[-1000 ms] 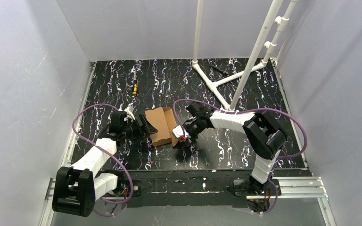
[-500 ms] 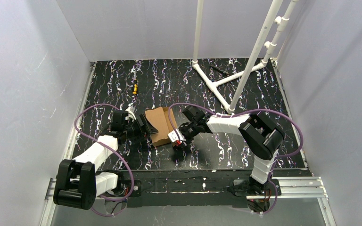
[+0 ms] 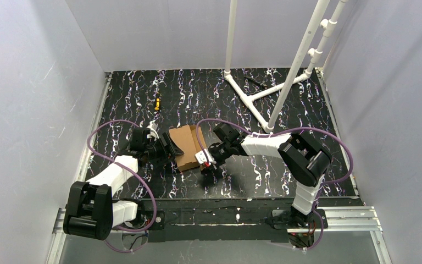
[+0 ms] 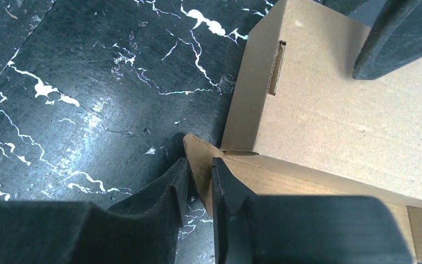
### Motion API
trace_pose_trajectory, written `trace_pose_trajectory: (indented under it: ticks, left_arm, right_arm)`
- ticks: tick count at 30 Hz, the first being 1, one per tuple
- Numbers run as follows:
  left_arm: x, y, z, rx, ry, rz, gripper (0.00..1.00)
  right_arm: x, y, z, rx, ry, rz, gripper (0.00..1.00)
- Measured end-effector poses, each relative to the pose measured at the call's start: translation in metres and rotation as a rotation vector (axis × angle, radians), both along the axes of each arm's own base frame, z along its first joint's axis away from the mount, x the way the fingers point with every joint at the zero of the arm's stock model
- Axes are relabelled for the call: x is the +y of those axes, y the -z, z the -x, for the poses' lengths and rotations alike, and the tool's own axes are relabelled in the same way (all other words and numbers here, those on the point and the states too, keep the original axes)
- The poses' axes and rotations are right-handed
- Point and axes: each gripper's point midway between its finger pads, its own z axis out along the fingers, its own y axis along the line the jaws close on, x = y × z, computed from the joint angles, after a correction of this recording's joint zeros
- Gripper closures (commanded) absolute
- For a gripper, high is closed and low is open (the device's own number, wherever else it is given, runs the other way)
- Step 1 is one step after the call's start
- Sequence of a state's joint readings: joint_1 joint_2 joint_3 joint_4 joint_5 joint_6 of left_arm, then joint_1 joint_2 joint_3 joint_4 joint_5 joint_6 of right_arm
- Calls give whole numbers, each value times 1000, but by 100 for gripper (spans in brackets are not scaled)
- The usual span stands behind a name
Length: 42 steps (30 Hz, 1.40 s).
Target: Fold the paper box
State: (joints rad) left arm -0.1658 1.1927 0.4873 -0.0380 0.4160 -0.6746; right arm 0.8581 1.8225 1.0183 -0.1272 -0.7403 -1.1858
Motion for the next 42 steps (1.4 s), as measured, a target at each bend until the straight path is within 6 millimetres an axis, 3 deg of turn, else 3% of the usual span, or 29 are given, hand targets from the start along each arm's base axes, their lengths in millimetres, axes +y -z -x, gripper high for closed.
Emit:
trace_pose_trajectory:
  ticks: [18, 42]
  left_arm:
    - [1, 5, -1, 21, -8, -6, 49]
    - [-3, 6, -6, 35, 1, 9, 53]
  right_arm:
    - [6, -3, -9, 54, 92, -7, 93]
    - [2, -1, -15, 221, 156, -7, 99]
